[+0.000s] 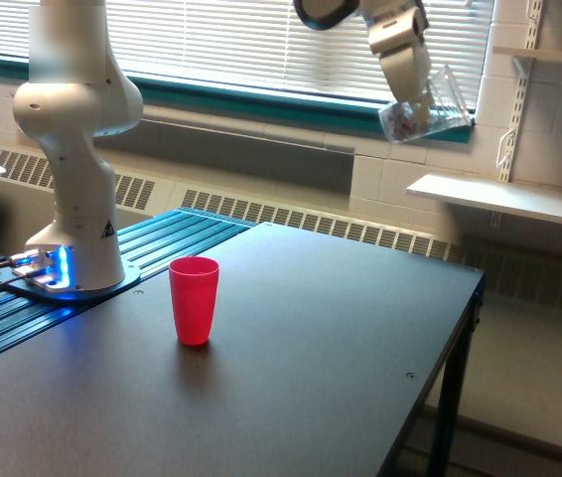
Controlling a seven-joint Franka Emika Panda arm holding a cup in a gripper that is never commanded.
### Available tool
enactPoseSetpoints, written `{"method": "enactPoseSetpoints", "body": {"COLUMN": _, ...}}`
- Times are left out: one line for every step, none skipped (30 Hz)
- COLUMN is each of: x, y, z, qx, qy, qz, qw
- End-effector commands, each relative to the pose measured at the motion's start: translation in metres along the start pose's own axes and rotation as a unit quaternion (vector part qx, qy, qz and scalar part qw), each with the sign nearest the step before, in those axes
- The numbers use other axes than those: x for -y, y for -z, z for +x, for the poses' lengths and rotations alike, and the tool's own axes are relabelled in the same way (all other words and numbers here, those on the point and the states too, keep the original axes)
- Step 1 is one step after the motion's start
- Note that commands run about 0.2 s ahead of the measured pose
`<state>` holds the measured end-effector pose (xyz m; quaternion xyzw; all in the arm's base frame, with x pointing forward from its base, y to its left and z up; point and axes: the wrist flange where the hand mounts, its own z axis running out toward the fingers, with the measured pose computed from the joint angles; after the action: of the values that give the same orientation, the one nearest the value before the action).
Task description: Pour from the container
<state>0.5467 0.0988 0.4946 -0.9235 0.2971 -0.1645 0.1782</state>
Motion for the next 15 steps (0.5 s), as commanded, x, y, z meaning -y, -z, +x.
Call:
{"method": "enactPoseSetpoints", "body": {"x": -0.012, "y": -0.002, "z": -0.013, "qx": 0.003, "qy": 0.055, "qz": -0.024, "qw": 0.9982}}
{"method": "enactPoseSetpoints", "body": {"x": -0.014, "y": -0.001, "z": -0.014, "qx": 0.009, "qy": 0.051, "qz": -0.023, "qw": 0.9984}}
{"method": "enactPoseSetpoints", "body": {"x": -0.016, "y": 0.000, "z": -0.014, "qx": 0.015, "qy": 0.049, "qz": -0.021, "qw": 0.9985}}
{"method": "enactPoseSetpoints", "body": {"x": -0.018, "y": 0.001, "z": -0.015, "qx": 0.018, "qy": 0.050, "qz": -0.024, "qw": 0.9983}}
{"method": "enactPoseSetpoints", "body": {"x": -0.019, "y": 0.001, "z": -0.016, "qx": 0.019, "qy": 0.051, "qz": -0.027, "qw": 0.9982}}
{"method": "enactPoseSetpoints", "body": {"x": -0.021, "y": 0.001, "z": -0.017, "qx": 0.019, "qy": 0.052, "qz": -0.034, "qw": 0.9979}}
{"method": "enactPoseSetpoints", "body": {"x": -0.023, "y": 0.001, "z": -0.017, "qx": 0.018, "qy": 0.053, "qz": -0.040, "qw": 0.9976}}
{"method": "enactPoseSetpoints", "body": {"x": -0.027, "y": 0.001, "z": -0.018, "qx": 0.019, "qy": 0.055, "qz": -0.047, "qw": 0.9972}}
{"method": "enactPoseSetpoints", "body": {"x": -0.029, "y": 0.000, "z": -0.018, "qx": 0.021, "qy": 0.057, "qz": -0.052, "qw": 0.9968}}
{"method": "enactPoseSetpoints", "body": {"x": -0.032, "y": 0.000, "z": -0.018, "qx": 0.024, "qy": 0.060, "qz": -0.057, "qw": 0.9963}}
{"method": "enactPoseSetpoints", "body": {"x": -0.035, "y": 0.000, "z": -0.018, "qx": 0.028, "qy": 0.064, "qz": -0.059, "qw": 0.9958}}
{"method": "enactPoseSetpoints", "body": {"x": -0.038, "y": 0.001, "z": -0.017, "qx": 0.032, "qy": 0.070, "qz": -0.061, "qw": 0.9952}}
{"method": "enactPoseSetpoints", "body": {"x": -0.041, "y": 0.001, "z": -0.017, "qx": 0.037, "qy": 0.077, "qz": -0.063, "qw": 0.9943}}
{"method": "enactPoseSetpoints", "body": {"x": -0.045, "y": 0.002, "z": -0.016, "qx": 0.041, "qy": 0.083, "qz": -0.066, "qw": 0.9935}}
{"method": "enactPoseSetpoints", "body": {"x": -0.049, "y": 0.003, "z": -0.016, "qx": 0.044, "qy": 0.084, "qz": -0.069, "qw": 0.9931}}
